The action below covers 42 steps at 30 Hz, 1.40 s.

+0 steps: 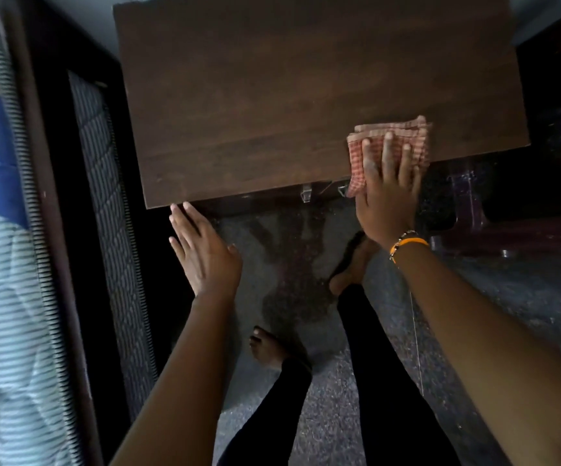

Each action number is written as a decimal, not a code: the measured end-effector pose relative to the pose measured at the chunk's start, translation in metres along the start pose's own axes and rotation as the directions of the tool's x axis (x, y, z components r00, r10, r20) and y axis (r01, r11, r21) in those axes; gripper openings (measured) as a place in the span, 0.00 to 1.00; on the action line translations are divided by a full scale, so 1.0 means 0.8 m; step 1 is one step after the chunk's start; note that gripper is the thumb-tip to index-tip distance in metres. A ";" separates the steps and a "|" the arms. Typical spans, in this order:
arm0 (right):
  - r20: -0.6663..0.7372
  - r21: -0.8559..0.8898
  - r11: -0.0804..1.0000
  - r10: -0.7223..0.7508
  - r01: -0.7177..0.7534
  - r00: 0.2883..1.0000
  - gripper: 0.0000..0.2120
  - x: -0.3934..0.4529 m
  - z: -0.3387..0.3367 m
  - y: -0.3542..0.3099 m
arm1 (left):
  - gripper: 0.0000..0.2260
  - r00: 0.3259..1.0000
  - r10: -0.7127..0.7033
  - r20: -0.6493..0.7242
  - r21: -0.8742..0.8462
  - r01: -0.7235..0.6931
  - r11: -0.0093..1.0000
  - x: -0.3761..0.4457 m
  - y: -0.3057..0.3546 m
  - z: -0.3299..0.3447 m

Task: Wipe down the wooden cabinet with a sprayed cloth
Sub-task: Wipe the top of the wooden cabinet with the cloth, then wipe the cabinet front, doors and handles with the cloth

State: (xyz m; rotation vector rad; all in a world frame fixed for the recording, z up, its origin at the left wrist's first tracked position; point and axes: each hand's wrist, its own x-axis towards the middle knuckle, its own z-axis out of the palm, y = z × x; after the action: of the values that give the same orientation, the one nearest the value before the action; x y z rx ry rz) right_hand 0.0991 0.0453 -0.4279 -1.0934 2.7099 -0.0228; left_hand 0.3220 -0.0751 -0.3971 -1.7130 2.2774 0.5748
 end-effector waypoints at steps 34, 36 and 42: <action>-0.769 -0.400 0.769 -0.577 0.498 0.274 0.22 0.033 0.144 -0.187 | 0.23 0.925 -0.171 -0.340 -0.893 -0.260 0.369 0.148 -0.136 0.134; -0.778 -0.400 0.787 -0.563 0.469 0.280 0.21 0.033 0.139 -0.154 | 0.21 0.942 -0.155 -0.298 -0.920 -0.240 0.311 0.148 -0.140 0.132; -0.731 -0.430 0.737 -0.623 0.522 0.277 0.21 0.038 0.120 -0.105 | 0.29 0.974 -0.077 -0.211 -0.953 -0.188 0.239 0.125 -0.135 0.123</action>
State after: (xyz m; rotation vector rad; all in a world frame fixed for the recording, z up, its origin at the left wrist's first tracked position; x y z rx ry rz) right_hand 0.1553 -0.0301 -0.5194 -2.6676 2.7741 -0.7472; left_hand 0.3919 -0.1439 -0.5443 -2.1685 2.1570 2.3834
